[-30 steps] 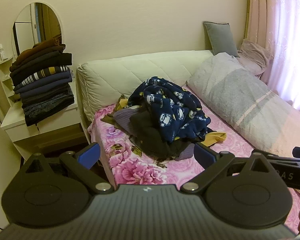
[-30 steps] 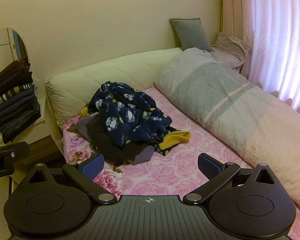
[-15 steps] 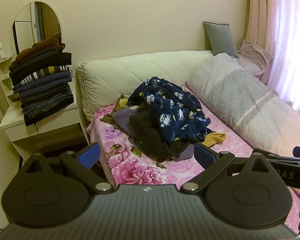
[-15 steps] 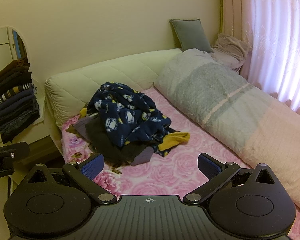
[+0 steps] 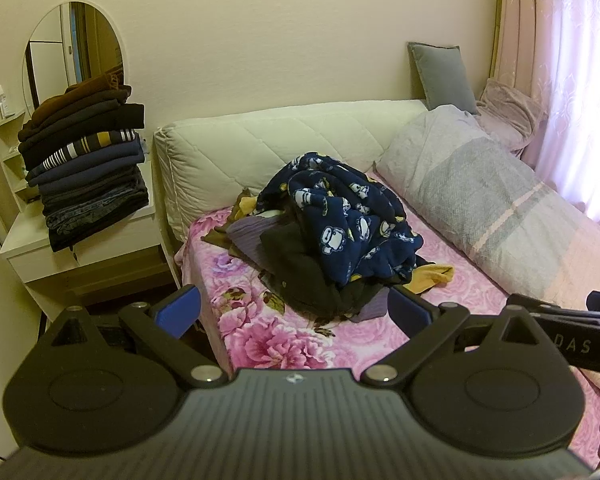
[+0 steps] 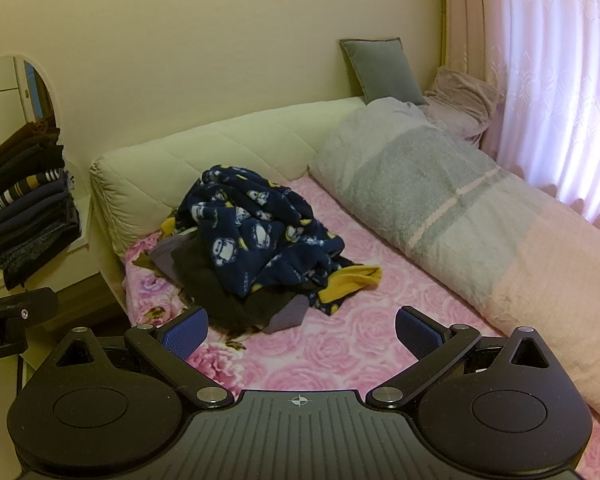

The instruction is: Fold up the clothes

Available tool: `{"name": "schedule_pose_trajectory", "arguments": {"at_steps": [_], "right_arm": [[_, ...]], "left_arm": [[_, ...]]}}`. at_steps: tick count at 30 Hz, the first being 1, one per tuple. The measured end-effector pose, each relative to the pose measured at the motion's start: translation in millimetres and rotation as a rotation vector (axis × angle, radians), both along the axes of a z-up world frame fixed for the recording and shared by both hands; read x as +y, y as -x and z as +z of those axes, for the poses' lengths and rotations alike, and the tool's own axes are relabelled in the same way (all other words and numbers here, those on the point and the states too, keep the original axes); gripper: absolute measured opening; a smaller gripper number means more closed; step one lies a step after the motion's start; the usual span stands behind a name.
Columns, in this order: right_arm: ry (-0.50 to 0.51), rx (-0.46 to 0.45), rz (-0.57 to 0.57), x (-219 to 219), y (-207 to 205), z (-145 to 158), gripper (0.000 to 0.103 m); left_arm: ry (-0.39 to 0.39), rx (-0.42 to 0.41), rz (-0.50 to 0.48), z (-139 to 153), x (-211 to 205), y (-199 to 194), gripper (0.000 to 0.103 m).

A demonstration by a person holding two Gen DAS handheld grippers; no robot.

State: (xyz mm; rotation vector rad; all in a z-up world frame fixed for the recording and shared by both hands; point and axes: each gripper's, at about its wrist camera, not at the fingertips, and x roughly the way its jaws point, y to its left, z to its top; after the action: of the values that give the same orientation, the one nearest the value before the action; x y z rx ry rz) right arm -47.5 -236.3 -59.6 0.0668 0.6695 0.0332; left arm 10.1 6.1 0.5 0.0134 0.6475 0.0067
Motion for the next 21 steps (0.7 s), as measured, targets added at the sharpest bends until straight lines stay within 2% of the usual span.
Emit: {"name": "schedule_pose_trajectory", "arguments": {"at_steps": [12,21], "right_arm": [[-0.011,0.012,-0.009,2,-13,-1,0.102],[-0.022,0.03,-0.034,6,-45,-12,0.102]], "left_arm": [[-0.004,0.02,-0.001,-5,7,-19,0.099],[-0.002,0.053,-0.027,-19,18,-65,0.099]]}}
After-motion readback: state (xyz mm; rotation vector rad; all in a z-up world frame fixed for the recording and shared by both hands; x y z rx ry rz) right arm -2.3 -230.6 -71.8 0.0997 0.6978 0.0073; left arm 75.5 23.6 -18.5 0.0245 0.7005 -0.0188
